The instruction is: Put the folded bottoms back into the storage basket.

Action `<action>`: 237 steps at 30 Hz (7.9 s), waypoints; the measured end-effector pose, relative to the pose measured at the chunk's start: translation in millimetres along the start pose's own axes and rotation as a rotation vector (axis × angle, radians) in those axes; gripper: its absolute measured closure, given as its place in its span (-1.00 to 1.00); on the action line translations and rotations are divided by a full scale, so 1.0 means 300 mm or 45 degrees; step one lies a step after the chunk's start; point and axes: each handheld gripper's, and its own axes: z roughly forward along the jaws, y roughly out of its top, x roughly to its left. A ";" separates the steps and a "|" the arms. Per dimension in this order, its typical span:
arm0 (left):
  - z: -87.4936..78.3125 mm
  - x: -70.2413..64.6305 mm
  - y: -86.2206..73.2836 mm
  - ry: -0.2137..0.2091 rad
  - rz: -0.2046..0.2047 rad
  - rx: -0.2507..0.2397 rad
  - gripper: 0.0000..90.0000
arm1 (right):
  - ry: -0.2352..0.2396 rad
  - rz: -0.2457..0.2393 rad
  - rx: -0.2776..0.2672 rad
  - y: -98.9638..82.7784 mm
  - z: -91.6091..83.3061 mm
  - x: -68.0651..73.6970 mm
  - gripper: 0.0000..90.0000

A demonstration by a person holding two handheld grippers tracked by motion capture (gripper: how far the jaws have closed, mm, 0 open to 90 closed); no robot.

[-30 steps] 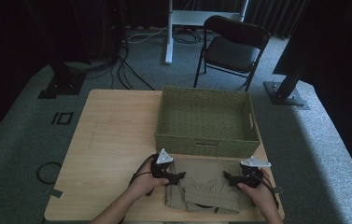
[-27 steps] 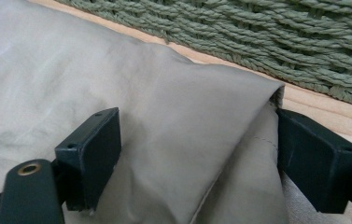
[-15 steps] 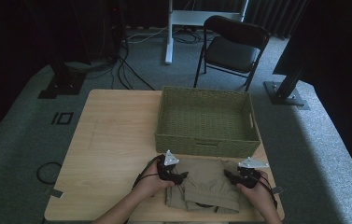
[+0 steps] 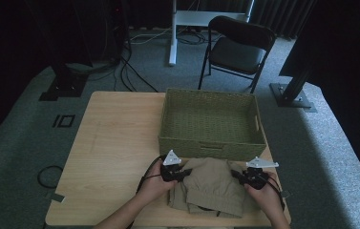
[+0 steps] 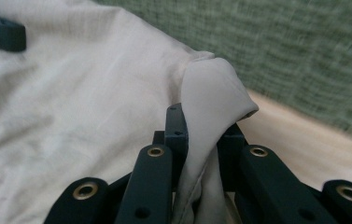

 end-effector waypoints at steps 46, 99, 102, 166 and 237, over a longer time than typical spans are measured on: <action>-0.301 0.034 0.472 0.005 0.161 -0.364 0.77 | 0.065 -0.086 -0.464 0.439 -0.309 0.006 0.78; 0.100 0.390 0.501 0.186 -0.120 -0.300 0.77 | -0.079 0.130 -0.344 0.593 0.164 -0.309 0.78; 0.128 0.393 0.482 0.188 -0.132 -0.257 0.77 | -0.086 0.159 -0.292 0.570 0.208 -0.324 0.78; 0.205 0.409 0.508 0.284 -0.191 -0.073 -0.56 | -0.287 0.244 -0.058 0.595 0.344 -0.356 -0.66; -0.138 0.214 0.413 0.251 0.027 -0.234 -0.58 | -0.242 0.016 -0.304 0.522 0.043 -0.114 -0.65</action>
